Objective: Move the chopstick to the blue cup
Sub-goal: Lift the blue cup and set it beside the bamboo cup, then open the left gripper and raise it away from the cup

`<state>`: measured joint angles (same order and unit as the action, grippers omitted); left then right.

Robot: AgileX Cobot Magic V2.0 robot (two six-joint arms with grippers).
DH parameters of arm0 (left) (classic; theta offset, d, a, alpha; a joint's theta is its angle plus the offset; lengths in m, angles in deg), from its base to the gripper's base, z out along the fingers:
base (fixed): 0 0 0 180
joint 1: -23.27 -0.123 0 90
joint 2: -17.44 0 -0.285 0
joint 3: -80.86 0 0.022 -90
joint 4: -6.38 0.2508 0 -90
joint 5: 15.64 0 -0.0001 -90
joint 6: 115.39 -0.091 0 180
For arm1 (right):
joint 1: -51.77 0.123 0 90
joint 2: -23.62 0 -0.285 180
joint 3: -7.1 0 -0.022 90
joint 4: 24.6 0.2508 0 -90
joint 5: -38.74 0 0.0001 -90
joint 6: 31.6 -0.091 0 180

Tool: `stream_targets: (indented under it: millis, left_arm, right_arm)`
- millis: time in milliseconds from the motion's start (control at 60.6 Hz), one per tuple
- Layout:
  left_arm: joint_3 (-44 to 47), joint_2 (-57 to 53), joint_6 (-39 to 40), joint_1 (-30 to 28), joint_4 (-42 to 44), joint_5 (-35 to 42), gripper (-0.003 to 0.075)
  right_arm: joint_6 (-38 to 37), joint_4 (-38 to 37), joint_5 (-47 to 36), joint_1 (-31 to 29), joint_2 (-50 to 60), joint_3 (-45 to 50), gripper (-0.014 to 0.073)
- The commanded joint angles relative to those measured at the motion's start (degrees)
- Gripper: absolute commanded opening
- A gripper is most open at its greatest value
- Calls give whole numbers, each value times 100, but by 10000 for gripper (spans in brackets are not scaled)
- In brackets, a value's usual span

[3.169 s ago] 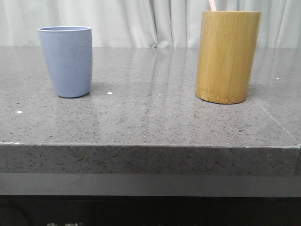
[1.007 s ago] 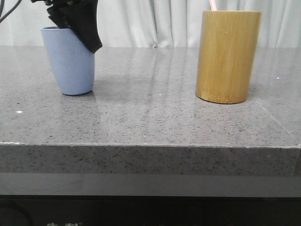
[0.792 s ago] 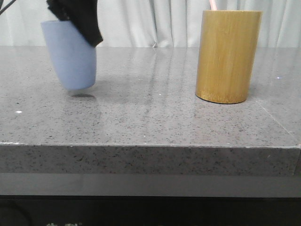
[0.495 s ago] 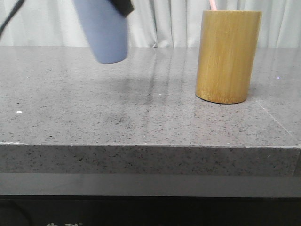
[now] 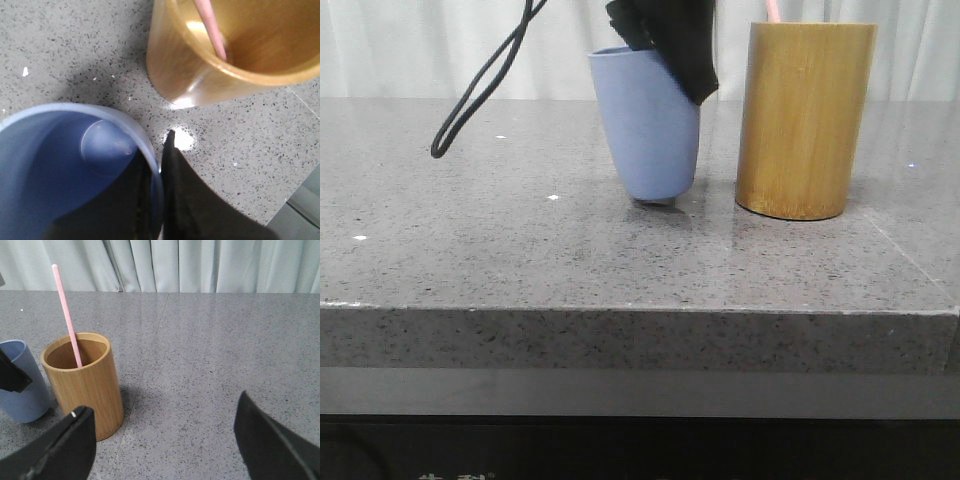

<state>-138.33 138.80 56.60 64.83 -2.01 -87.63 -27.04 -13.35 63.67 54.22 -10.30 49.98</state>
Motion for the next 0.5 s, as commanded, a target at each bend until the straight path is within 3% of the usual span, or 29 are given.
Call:
stream_targets:
  millis: [0,165,479]
  left_arm:
    - [-212,-320,-15,43,-132,-71,-15]
    - [-212,-306,-15,43,-132,-71,75]
    - [-264,-314,-5,43,-132,-71,387]
  right_arm:
    - [22,50,-437,-35,-74,-187,578]
    - [22,50,-432,-35,-74,-187,579]
    - [22,50,-429,-35,-74,-187,579]
